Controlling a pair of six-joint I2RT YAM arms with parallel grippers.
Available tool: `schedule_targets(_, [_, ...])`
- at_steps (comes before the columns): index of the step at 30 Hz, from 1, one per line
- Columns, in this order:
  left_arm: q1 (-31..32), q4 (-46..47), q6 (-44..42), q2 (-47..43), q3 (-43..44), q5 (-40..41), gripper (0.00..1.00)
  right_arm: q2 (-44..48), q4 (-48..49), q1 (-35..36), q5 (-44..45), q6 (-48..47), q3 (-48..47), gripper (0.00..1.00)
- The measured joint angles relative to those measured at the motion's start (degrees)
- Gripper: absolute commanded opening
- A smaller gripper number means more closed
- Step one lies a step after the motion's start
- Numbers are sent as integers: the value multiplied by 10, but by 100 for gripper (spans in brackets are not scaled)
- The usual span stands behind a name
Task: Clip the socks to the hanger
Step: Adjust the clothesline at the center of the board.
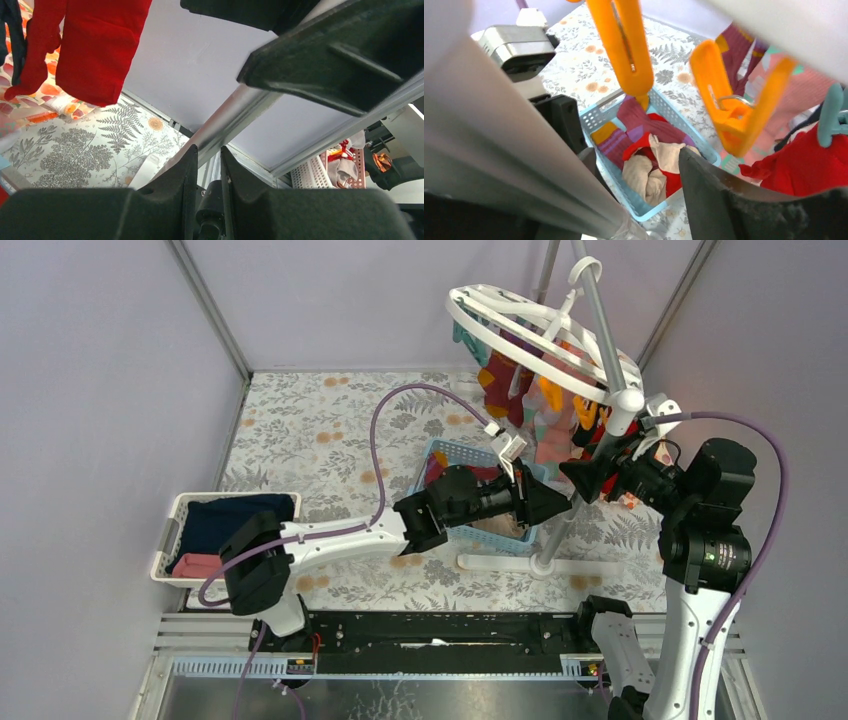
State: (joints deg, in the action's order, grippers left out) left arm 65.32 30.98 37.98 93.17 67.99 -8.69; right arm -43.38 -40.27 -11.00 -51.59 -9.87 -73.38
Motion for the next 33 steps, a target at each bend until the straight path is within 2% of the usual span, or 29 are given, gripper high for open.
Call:
schedule_targets(3, [0,10,-1,5,1,3,31,4,9,1,41,24,0,45])
schedule_targets(5, [0,20,-4,4,-3,6,35,12,6,1,58,42,1,37])
schedule_targets(10, [0,33,-30,-32,-48,12,47,22,5,1,108,63,3,28])
schedule_targets(17, [-4,39,-134,-181,-198,13,68,25,9,1,163,64,2,28])
schedule_targets(19, [-14,42,-168,-230,-243,16,70,25,12,1,180,59,0,28])
schedule_targets(22, [-70,63,-198,-274,-293,14,70,23,17,1,198,48,-2,28])
schedule_targets(25, [-147,103,-202,-270,-318,1,70,14,21,1,208,36,-8,28])
schedule_targets(30, [-233,174,-191,-212,-323,-36,70,-9,29,1,221,12,-22,29])
schedule_targets(31, [-245,187,-188,-198,-322,-43,70,-12,32,0,223,9,-23,31])
schedule_targets(33, [-262,210,-185,-172,-316,-54,70,-18,40,0,225,1,-23,42])
